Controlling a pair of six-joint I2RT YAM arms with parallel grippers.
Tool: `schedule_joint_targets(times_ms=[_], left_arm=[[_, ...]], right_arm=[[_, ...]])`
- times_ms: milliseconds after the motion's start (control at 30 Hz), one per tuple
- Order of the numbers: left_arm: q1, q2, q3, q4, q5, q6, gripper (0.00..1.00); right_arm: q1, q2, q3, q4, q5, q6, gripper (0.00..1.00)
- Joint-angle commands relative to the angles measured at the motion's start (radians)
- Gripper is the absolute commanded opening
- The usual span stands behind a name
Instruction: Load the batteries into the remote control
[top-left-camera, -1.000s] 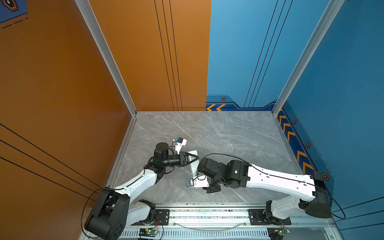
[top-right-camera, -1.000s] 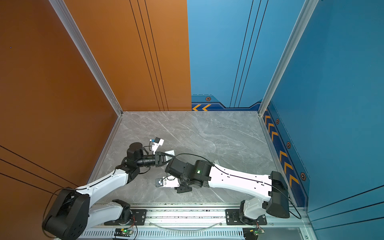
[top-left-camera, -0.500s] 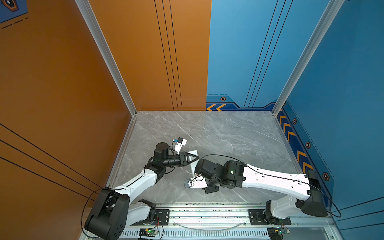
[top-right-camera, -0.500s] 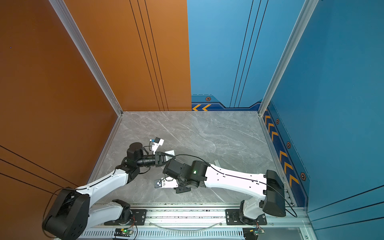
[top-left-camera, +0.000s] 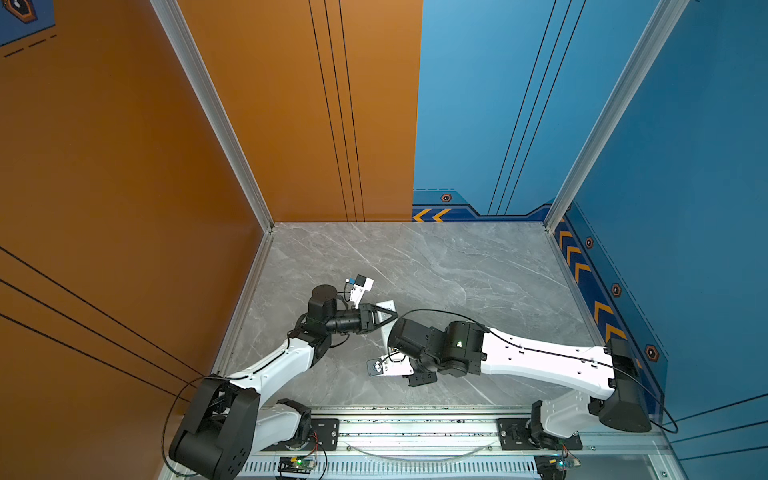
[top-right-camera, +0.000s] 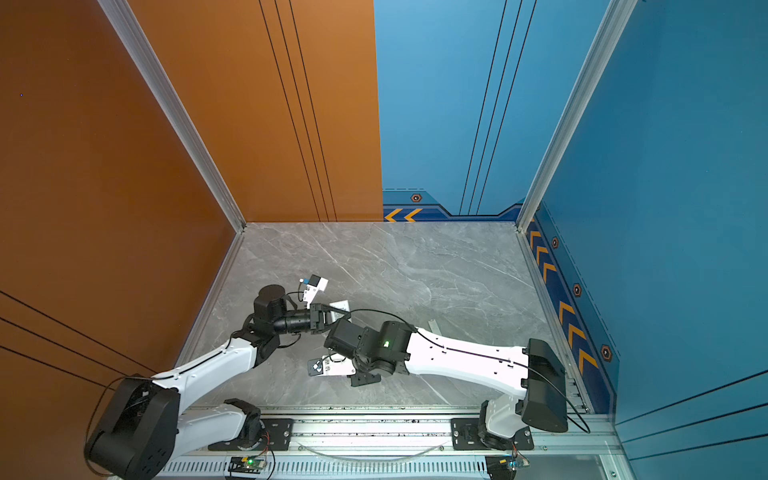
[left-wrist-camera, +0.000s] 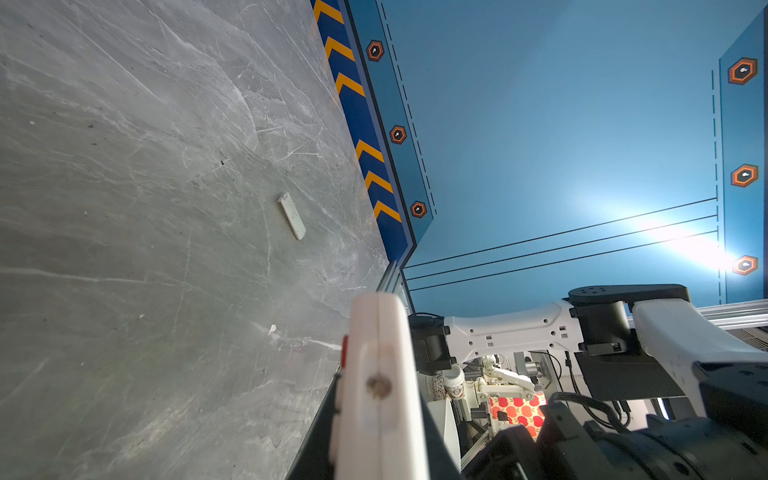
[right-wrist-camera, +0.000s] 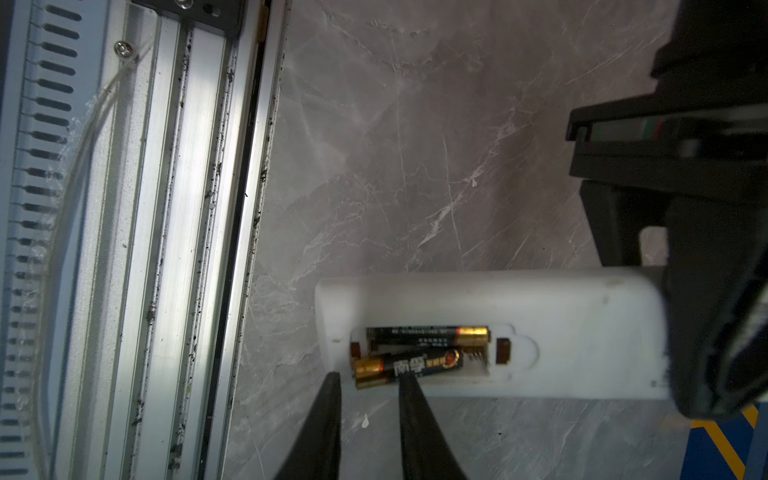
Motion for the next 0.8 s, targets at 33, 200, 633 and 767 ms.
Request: schedule_joint_targets(times_ms=[33, 200, 633, 767], left_arm=[[-0.005, -0.006, 0.033, 0.01, 0.033, 0.012, 0.0], [-0.006, -0.008, 0.031, 0.01, 0.036, 0.011, 0.0], [-0.005, -0.01, 0.031, 0.01, 0.038, 0.011, 0.0], [-0.005, -0.011, 0.032, 0.01, 0.037, 0.01, 0.0]], right_arm=[[-0.005, 0.013, 0.027, -0.032, 0.012, 0.005, 0.23], [-0.008, 0.019, 0.026, -0.032, 0.022, 0.005, 0.21], [-0.013, 0.035, 0.035, -0.031, 0.039, 0.006, 0.16], [-0.014, 0.04, 0.04, -0.031, 0.039, 0.006, 0.16]])
